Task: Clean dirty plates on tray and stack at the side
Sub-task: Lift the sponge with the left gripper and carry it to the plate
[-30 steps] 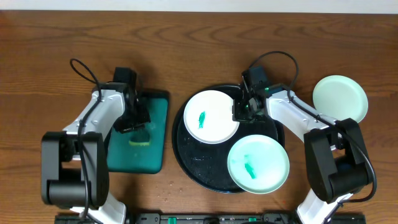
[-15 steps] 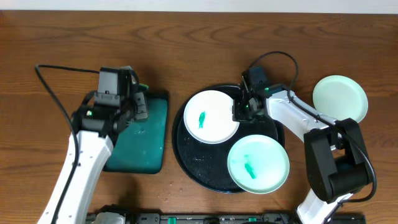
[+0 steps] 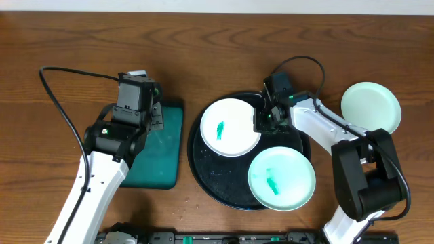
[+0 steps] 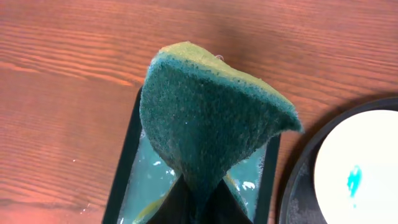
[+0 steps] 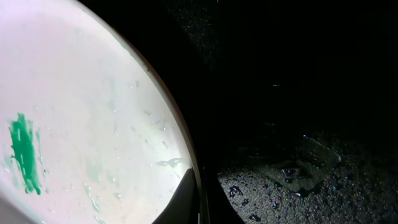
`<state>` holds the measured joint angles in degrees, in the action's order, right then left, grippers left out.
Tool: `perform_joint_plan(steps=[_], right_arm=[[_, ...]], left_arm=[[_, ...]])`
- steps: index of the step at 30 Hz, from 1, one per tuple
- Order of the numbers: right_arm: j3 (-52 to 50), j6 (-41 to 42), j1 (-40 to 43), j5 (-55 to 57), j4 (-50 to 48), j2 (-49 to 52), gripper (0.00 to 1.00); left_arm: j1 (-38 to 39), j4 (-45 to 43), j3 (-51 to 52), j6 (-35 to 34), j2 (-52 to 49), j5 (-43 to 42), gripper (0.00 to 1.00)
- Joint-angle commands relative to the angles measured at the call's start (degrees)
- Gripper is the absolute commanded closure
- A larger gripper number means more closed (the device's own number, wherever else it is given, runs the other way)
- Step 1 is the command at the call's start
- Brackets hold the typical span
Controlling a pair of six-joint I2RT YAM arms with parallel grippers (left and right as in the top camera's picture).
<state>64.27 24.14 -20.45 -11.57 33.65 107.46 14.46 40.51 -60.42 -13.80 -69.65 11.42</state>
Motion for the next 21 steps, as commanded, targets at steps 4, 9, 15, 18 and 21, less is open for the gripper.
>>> perform_joint_plan(steps=[4,9,15,18,21], right_arm=[[-0.7,0.0,0.6,0.8,0.2,-0.3,0.99],[-0.7,0.0,0.5,0.8,0.4,-0.3,0.99],[-0.7,0.0,0.5,0.8,0.5,-0.3,0.99],[-0.7,0.0,0.5,0.8,0.4,-0.3,0.99],[-0.7,0.0,0.5,0.8,0.4,-0.3,0.99]], left_arm=[[-0.3,3.8,-0.1,-4.3,-4.0,-2.0,0.93],[-1.3,5.0,-0.1,-4.3,-12.8,-6.8,0.93],[-1.3,4.3,-1.7,-4.3,-17.2,-18.9,0.93],[-1.1,4.4,-3.8,-5.7,-17.0,-25.6,0.93],[-0.5,4.4,-5.1,-8.5,-17.1,-29.4,0.93]])
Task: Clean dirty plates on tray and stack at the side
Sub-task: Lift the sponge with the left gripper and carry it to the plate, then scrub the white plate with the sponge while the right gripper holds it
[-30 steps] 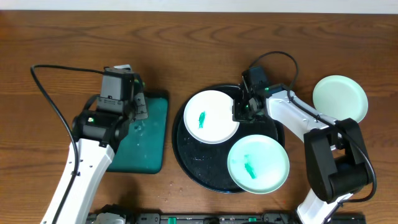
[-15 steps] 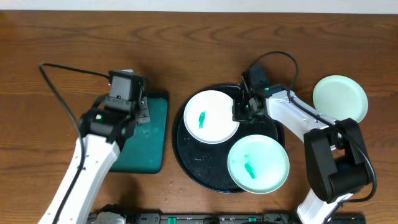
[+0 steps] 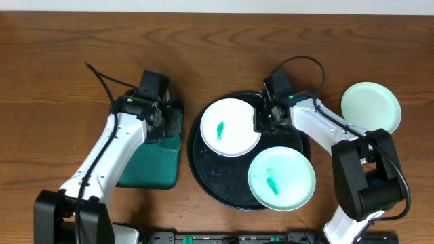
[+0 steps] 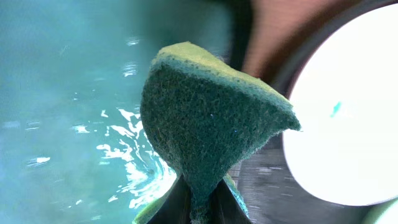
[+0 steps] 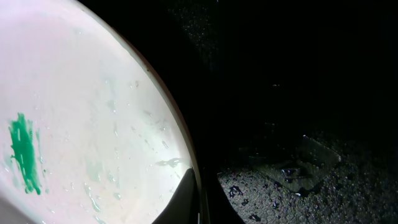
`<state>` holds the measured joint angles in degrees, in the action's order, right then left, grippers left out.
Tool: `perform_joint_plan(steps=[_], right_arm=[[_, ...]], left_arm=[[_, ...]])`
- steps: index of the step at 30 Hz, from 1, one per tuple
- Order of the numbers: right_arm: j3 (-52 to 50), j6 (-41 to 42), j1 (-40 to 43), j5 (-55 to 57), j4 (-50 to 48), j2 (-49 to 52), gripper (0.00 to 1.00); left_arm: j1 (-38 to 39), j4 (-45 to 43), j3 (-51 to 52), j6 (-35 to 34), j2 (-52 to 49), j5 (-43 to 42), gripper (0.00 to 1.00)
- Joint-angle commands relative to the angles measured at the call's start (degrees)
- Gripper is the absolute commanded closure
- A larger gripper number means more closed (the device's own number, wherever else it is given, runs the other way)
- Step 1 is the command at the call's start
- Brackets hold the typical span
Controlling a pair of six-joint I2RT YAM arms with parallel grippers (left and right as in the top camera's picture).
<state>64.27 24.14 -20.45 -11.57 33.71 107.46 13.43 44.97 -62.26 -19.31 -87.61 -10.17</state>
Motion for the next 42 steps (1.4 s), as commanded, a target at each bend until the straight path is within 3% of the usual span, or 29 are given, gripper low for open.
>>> perform_joint_plan(steps=[1,8,19,29,35,42], right_arm=[[-0.7,0.0,0.5,0.8,0.3,-0.3,0.99],[-0.7,0.0,0.5,0.8,0.1,-0.3,0.99],[-0.7,0.0,0.5,0.8,0.3,-0.3,0.99],[-0.7,0.0,0.5,0.8,0.5,-0.3,0.99],[-0.7,-0.5,0.4,0.7,0.6,-0.3,0.99],[-0.7,-0.6,0.0,0.8,0.4,-0.3,0.99]], left_arm=[[0.9,-0.1,-3.6,-3.7,0.7,-9.1,0.93],[4.7,-0.5,-6.8,-5.9,-3.6,-13.3,0.93],[11.2,1.2,-20.9,-6.6,-20.4,-13.1,0.93],[12.4,6.9,-25.6,-11.7,-31.4,-3.3,0.93],[13.2,6.6,-25.6,-11.2,-36.4,-10.1,0.93],[18.8,-0.1,-25.6,-8.9,-39.2,-21.3,0.93]])
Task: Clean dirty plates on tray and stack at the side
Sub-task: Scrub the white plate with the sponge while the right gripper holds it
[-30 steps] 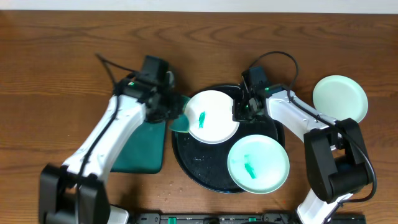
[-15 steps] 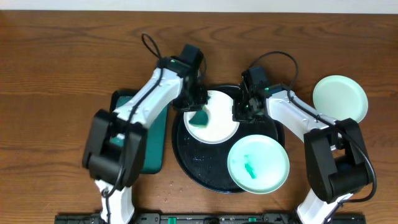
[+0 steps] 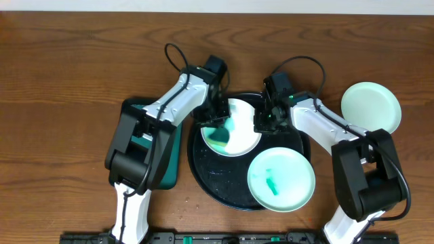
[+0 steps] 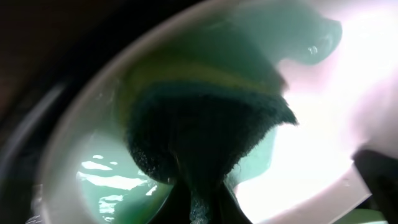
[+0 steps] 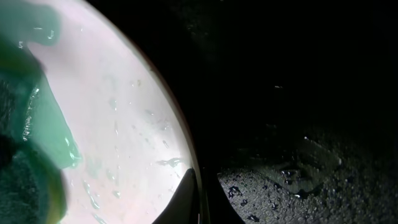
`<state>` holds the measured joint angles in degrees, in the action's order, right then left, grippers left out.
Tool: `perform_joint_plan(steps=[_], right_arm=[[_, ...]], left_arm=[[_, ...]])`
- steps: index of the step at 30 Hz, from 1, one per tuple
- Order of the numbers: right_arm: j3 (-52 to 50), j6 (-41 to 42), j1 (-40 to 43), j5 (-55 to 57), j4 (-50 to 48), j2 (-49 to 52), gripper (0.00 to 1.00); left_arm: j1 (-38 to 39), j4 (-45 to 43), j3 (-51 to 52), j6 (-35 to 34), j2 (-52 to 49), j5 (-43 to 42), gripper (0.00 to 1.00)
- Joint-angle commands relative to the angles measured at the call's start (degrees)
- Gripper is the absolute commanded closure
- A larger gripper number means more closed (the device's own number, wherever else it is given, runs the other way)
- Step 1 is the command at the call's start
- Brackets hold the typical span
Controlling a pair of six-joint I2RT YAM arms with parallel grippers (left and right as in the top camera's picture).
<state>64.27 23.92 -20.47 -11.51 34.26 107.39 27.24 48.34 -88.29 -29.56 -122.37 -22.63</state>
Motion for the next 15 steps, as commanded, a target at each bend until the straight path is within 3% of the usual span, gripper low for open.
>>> perform_joint_plan(steps=[1,10,13,15], right_arm=[[-0.7,-0.5,0.0,0.7,-0.2,-0.2,0.99],[-0.7,-0.8,0.0,0.7,0.5,-0.2,0.99],[-0.7,-0.8,0.0,0.7,0.7,-0.2,0.99],[-0.7,-0.8,0.0,0.5,0.9,-0.2,0.99]], left_arm=[[6.0,-4.7,0.4,1.4,-4.4,-10.1,0.93],[10.8,-11.2,0.4,-2.6,-4.4,-12.9,0.93],[9.8,-10.3,0.4,-3.6,-4.4,-9.9,0.93],[8.8,-7.6,0.4,-3.6,-4.4,-3.5,0.93]])
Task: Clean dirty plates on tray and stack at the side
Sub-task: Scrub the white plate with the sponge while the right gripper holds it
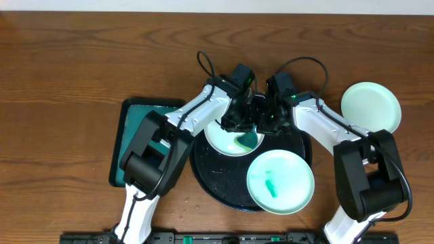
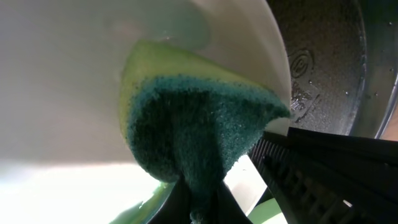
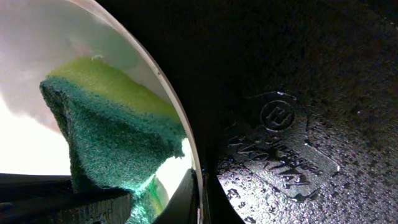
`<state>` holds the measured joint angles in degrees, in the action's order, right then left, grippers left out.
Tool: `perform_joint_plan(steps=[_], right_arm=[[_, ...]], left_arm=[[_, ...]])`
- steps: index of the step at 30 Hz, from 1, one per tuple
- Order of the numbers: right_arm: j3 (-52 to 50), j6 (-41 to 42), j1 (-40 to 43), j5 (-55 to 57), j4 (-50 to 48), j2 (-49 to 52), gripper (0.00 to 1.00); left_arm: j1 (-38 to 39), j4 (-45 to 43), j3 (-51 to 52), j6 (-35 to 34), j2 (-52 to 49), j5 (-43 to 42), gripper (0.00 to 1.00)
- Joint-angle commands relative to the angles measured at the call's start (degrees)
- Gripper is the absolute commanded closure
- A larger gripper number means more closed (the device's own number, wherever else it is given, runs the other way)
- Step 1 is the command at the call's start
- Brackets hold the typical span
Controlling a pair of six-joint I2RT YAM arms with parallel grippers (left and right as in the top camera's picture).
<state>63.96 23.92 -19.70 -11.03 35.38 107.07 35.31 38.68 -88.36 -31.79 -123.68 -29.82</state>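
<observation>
A white plate lies on the black round tray, with green wash smeared over its right part. My left gripper is shut on a green and yellow sponge that presses on the plate's right side. My right gripper is shut on that plate's right rim, and the sponge sits just beside its fingers. A mint plate with a green stain rests at the tray's front right. A clean mint plate lies on the table at the right.
A teal basin of water stands left of the tray, under my left arm. The two arms meet over the tray's back edge. Cables loop above both wrists. The table is brown wood.
The sponge in my left gripper has moved from the plate's left-middle to its right side, next to my right gripper. The basin is uncovered. The right wrist view shows more of the tray floor.
My left gripper first held the sponge over the teal basin while my right gripper held the rim of the white plate, which had a green stain. Then the sponge was at the basin's right edge, then on the stain. Now only a green smear shows.
</observation>
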Motion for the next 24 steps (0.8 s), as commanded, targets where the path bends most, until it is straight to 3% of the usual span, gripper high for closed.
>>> perform_joint_plan(steps=[1,4,8,16,21,24], right_arm=[[-0.4,-0.8,-0.8,0.0,-0.2,0.1,0.99],[-0.4,-0.8,-0.8,0.0,0.0,0.1,0.99],[-0.4,-0.8,-0.8,0.0,0.2,0.1,0.99],[-0.4,-0.8,-0.8,0.0,0.2,0.1,0.99],[-0.4,-0.8,-0.8,0.0,0.2,0.1,0.99],[-0.4,-0.8,-0.8,0.0,0.1,0.1,0.99]], left_arm=[[0.2,4.0,0.5,-1.6,-3.1,8.2,0.93],[-1.9,10.0,0.5,-2.5,-3.1,22.0,0.93],[-5.0,16.4,0.5,-3.9,-3.1,34.0,0.93],[-8.4,21.1,0.5,-8.0,-3.1,44.5,0.93],[-7.8,20.5,0.5,-7.9,-3.1,40.8,0.93],[-7.0,15.5,0.5,-2.0,-3.1,23.5,0.93]])
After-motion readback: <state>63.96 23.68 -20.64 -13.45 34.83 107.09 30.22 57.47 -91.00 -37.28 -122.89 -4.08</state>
